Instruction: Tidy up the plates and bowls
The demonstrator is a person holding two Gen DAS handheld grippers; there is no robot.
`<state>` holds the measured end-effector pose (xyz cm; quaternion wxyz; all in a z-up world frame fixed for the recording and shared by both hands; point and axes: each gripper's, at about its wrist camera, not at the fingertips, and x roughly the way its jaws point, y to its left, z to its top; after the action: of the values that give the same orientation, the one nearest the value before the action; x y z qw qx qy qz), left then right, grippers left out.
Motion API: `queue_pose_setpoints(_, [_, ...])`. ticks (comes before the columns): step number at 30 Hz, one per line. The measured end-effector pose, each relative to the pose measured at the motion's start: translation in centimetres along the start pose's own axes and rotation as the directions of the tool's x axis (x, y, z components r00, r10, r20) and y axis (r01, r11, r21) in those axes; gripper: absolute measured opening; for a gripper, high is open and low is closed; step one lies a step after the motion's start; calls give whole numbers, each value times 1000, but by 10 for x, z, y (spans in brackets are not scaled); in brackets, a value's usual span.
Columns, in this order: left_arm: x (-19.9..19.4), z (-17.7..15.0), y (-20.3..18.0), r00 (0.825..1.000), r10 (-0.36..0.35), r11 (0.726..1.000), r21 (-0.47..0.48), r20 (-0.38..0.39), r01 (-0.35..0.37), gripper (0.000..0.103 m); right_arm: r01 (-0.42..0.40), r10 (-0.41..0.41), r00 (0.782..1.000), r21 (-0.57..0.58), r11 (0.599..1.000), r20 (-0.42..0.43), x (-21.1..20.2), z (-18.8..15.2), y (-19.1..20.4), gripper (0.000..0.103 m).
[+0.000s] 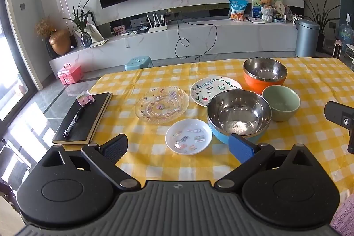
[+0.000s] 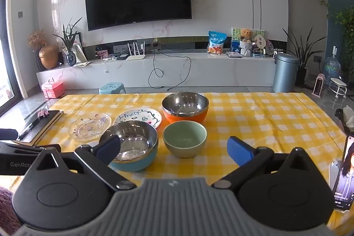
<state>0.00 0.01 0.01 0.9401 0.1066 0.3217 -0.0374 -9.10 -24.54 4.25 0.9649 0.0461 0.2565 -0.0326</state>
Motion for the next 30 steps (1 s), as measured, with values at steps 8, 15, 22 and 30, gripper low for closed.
queue_pose_setpoints(8, [-1, 0, -1, 1000, -8, 1000, -4, -2, 8, 103, 1, 0, 1000, 9, 1000, -2, 2, 1, 0, 100])
queue_pose_setpoints(15, [1, -2, 1, 1000, -15, 1000, -13, -6, 14, 103, 16, -16, 1000, -27, 1000, -5, 4, 1, 7, 100])
queue_pose_setpoints(22, [1, -1, 1, 1000, -17, 1000, -16, -9, 17, 103, 18, -19, 1000, -47, 999, -20, 4, 1, 8, 100])
queue_pose_setpoints(30, [4, -2, -2, 1000, -18, 1000, -19, -10, 18, 103, 20, -22, 999, -62, 998, -40, 5, 1, 11, 100])
